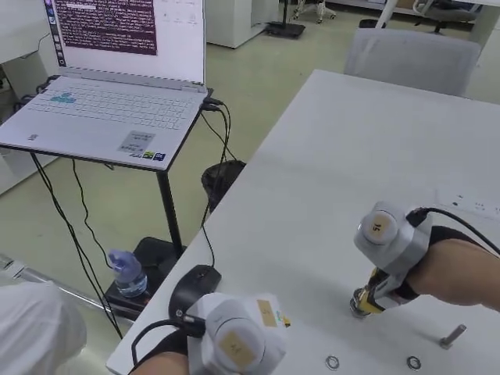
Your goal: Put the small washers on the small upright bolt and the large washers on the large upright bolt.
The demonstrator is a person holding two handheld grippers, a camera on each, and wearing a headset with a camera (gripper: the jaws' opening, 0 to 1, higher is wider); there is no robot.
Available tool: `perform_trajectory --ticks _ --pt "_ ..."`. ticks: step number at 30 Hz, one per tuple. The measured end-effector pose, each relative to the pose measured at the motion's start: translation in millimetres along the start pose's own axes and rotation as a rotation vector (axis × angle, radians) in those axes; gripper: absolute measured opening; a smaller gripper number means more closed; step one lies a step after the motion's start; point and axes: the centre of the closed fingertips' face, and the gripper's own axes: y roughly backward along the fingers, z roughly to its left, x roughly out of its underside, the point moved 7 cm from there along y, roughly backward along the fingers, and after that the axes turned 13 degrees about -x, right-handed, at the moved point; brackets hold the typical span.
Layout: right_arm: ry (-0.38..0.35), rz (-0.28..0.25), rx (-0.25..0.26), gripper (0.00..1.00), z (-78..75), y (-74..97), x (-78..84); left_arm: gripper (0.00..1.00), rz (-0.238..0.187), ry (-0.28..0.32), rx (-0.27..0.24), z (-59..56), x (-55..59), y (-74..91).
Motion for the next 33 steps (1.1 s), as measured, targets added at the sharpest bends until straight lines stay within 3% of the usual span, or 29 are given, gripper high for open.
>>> perform_trajectory --ticks 13,33 --pt "-0.008 0.009 0.008 0.22 -0.3 -14.0 3.6 0.73 0.016 0.003 0.005 -3.0 6.9 2.4" --pt "-0.006 0.006 0.010 0.24 1.1 -14.5 2.3 0.70 0.022 -0.001 0.008 -1.6 4.3 2.3"
